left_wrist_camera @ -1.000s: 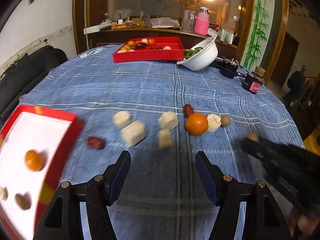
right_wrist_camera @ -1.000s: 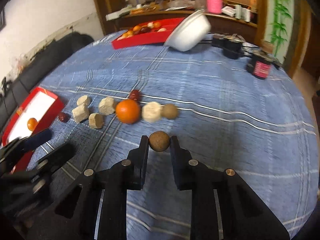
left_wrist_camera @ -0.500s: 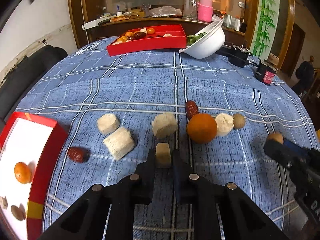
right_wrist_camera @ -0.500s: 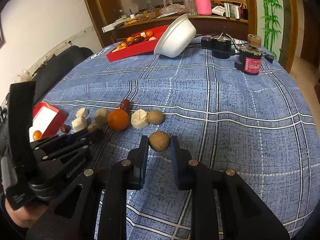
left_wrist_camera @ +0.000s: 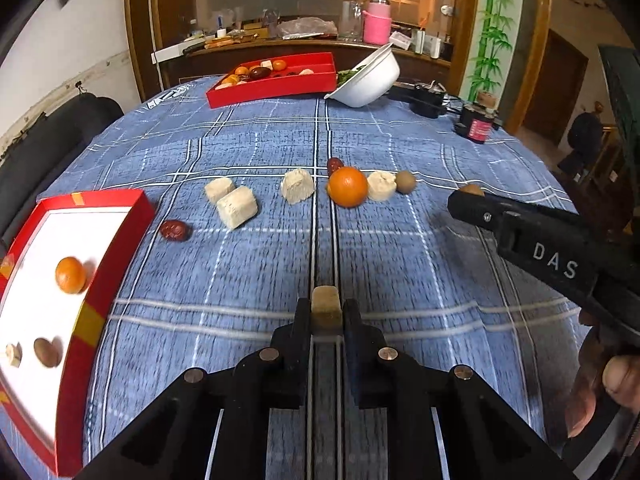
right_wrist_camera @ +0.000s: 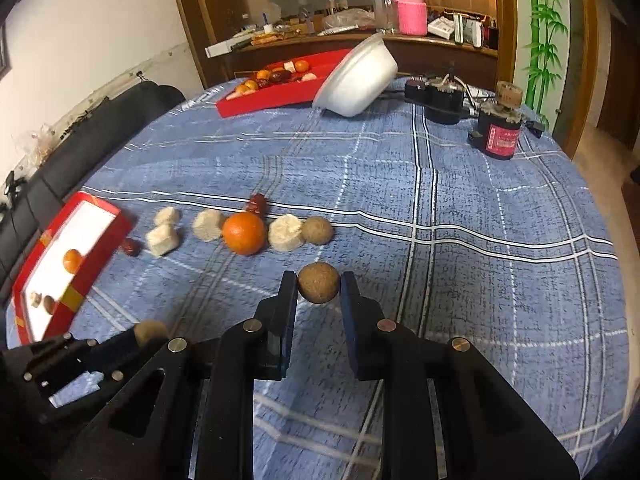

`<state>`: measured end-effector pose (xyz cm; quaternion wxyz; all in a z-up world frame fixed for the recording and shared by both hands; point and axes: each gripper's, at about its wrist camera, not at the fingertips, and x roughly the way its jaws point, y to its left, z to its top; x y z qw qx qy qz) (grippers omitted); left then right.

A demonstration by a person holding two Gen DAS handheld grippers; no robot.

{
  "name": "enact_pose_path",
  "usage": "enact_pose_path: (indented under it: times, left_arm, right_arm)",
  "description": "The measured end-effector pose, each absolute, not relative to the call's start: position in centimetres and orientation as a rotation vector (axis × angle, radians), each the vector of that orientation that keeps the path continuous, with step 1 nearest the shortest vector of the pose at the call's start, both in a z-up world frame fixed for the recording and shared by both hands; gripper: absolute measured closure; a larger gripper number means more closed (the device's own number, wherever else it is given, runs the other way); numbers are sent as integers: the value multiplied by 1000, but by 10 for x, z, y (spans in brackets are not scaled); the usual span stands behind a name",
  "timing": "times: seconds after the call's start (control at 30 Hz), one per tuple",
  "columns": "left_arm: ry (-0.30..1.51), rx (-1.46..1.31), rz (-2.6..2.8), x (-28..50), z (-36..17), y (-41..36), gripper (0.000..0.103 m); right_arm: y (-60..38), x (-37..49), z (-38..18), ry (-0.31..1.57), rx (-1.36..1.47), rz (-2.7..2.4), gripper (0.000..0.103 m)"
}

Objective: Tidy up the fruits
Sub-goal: 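Carry the nut and pastry into the red tray and release both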

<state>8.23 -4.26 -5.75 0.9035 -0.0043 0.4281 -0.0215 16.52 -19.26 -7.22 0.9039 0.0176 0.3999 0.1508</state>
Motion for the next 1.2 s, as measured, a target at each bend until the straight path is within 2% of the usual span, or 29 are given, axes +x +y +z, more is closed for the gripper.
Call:
enact_pose_path:
  times: [0.57,1.2]
  left_arm:
    - [800,-86,-44,4,-27,-2,88]
    - [735,-197,-23,-39,-26,53,88]
  right_arm:
    - [-148,65,-26,731,-22,443,83]
    - [-164,1,-51,719,66,430,82]
